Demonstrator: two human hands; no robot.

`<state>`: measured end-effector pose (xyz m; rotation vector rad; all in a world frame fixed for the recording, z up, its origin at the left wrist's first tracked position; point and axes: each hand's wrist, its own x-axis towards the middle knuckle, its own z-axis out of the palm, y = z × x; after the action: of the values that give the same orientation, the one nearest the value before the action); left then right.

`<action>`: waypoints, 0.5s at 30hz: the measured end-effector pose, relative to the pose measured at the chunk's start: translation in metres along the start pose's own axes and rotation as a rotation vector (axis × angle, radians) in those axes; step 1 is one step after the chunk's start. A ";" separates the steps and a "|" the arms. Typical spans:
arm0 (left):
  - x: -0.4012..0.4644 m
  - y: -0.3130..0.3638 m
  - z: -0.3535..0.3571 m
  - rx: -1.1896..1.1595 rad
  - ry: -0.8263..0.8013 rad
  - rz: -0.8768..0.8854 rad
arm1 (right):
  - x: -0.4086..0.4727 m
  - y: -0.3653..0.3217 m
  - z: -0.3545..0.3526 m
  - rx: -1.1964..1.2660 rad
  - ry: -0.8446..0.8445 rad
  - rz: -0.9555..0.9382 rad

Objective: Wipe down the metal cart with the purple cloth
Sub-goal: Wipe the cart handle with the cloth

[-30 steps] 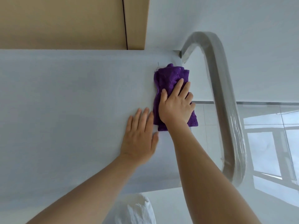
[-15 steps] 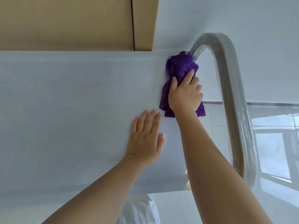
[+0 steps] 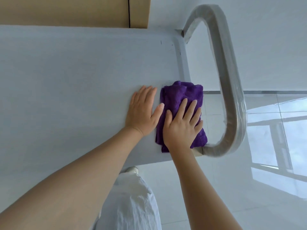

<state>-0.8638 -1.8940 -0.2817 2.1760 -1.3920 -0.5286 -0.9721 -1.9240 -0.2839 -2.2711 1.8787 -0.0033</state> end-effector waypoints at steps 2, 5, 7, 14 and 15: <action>-0.004 -0.003 -0.005 -0.049 -0.005 0.043 | -0.010 -0.002 0.002 -0.017 -0.017 -0.002; -0.017 -0.012 -0.017 -0.056 0.017 0.044 | -0.014 -0.005 0.001 -0.050 -0.080 0.017; -0.029 -0.022 -0.027 -0.040 0.030 0.025 | -0.017 -0.011 -0.002 -0.051 -0.110 0.019; -0.070 -0.073 -0.060 -0.002 0.075 -0.056 | -0.030 -0.063 -0.001 -0.054 -0.171 -0.016; -0.074 -0.080 -0.067 -0.008 0.086 -0.078 | -0.035 -0.076 0.001 -0.055 -0.182 -0.047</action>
<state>-0.7983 -1.7845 -0.2721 2.2264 -1.2628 -0.4626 -0.9052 -1.8766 -0.2696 -2.2653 1.7536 0.2423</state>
